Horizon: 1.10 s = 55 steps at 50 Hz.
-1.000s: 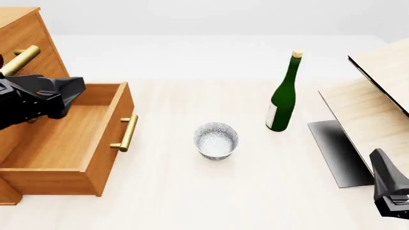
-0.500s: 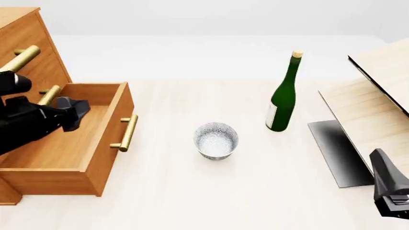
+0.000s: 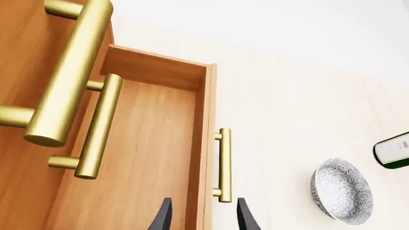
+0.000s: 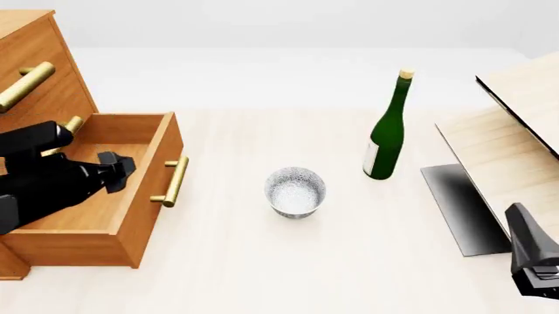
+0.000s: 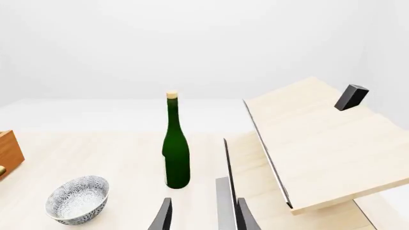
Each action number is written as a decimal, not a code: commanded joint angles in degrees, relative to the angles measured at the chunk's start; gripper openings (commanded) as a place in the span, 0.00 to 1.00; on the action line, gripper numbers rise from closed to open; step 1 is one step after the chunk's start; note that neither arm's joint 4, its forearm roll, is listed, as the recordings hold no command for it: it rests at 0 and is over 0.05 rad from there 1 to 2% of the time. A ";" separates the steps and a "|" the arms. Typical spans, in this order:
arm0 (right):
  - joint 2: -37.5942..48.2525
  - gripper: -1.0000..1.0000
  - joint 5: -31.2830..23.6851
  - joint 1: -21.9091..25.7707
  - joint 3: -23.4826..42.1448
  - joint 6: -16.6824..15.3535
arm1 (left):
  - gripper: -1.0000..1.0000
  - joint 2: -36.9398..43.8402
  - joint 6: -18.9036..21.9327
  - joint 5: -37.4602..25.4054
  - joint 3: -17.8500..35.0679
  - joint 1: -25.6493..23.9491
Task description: Put the bowl in the bottom drawer of the cabinet and close it.
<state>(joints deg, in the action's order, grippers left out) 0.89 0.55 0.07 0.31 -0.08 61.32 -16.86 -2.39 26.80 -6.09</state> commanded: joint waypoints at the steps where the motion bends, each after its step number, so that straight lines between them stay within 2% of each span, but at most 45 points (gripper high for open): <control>1: -0.01 1.00 -0.01 -0.01 0.00 0.00 | 1.00 3.06 -0.63 1.58 0.40 -0.76; 16: 0.00 1.00 0.00 0.01 0.00 0.00 | 1.00 8.39 -0.93 3.36 1.54 -3.12; 28: 0.00 1.00 0.00 0.00 0.00 -0.01 | 1.00 11.19 -2.76 5.41 0.08 -4.95; 55: -0.01 1.00 0.00 0.00 0.00 0.00 | 1.00 13.86 -3.24 6.68 0.06 -8.11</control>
<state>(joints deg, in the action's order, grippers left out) 0.89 0.55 0.07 0.31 -0.08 73.60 -19.67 3.44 26.84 -12.58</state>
